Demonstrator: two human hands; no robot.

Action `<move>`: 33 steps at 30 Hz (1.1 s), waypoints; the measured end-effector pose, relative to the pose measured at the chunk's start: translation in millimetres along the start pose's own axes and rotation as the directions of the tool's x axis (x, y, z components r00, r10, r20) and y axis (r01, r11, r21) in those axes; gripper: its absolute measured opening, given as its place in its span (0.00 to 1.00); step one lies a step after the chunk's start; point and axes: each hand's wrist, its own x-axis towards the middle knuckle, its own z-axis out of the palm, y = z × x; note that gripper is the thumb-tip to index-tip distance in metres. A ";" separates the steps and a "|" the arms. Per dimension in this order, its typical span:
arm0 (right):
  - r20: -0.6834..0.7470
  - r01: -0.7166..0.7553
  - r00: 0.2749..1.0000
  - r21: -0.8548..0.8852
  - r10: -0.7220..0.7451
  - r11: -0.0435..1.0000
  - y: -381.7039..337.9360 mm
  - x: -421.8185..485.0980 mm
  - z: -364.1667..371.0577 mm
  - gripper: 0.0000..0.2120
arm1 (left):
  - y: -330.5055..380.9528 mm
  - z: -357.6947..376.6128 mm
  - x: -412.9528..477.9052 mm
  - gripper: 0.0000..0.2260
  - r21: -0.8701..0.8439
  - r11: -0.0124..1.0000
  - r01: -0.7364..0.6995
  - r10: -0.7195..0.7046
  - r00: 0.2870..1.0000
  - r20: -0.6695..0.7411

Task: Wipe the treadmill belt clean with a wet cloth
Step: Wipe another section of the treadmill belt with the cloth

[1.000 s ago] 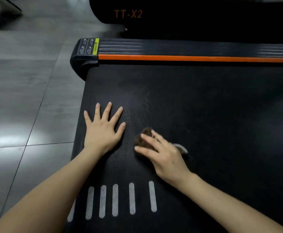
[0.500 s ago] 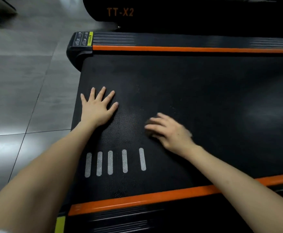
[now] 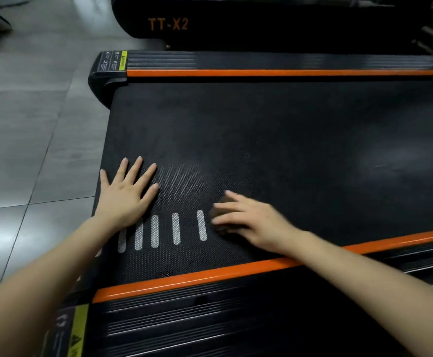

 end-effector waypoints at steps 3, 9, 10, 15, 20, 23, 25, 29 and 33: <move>-0.016 -0.138 0.990 0.020 0.139 0.990 42.5 -52.9 -32.7 0.15 | -0.2 1.0 -0.2 0.35 0.008 1.000 0.010 -0.010 1.000 -0.010; -0.034 0.080 0.996 0.087 -0.078 0.993 -10.4 -2.9 4.7 0.13 | 0.0 3.0 -0.7 0.31 -0.011 0.999 0.039 -0.039 0.999 -0.033; 0.013 0.159 0.987 0.090 -0.161 0.983 -21.8 6.5 14.2 0.12 | -0.1 3.4 -1.0 0.30 -0.008 0.999 0.042 -0.042 0.999 -0.028; 0.053 0.244 0.967 0.096 -0.250 0.965 -5.7 5.6 4.8 0.17 | -0.7 5.3 -0.9 0.31 -0.033 0.999 0.038 -0.039 0.998 -0.048; -0.012 0.173 0.985 -0.037 -0.173 0.984 -2.9 -1.9 10.0 0.20 | 2.3 -1.4 0.0 0.31 -0.077 0.997 0.031 -0.031 1.000 0.001; -0.052 0.221 0.973 -0.058 -0.224 0.974 -5.2 15.7 17.4 0.18 | -4.4 -3.5 -0.6 0.29 -0.066 0.998 0.002 -0.005 0.999 -0.045; -0.073 0.233 0.968 -0.092 -0.240 0.968 -0.5 38.8 24.0 0.16 | -11.4 -2.5 1.5 0.30 -0.037 0.998 -0.050 0.044 0.989 -0.138; -0.163 -0.082 0.985 -0.108 0.064 0.991 13.1 109.2 20.4 0.17 | -20.7 -2.6 23.8 0.33 -0.048 0.996 -0.078 0.072 0.991 -0.111; -0.262 -0.419 0.885 -0.092 0.384 0.903 0.9 138.0 22.3 0.20 | -27.2 -5.0 48.4 0.35 -0.051 0.994 -0.096 0.094 0.995 -0.043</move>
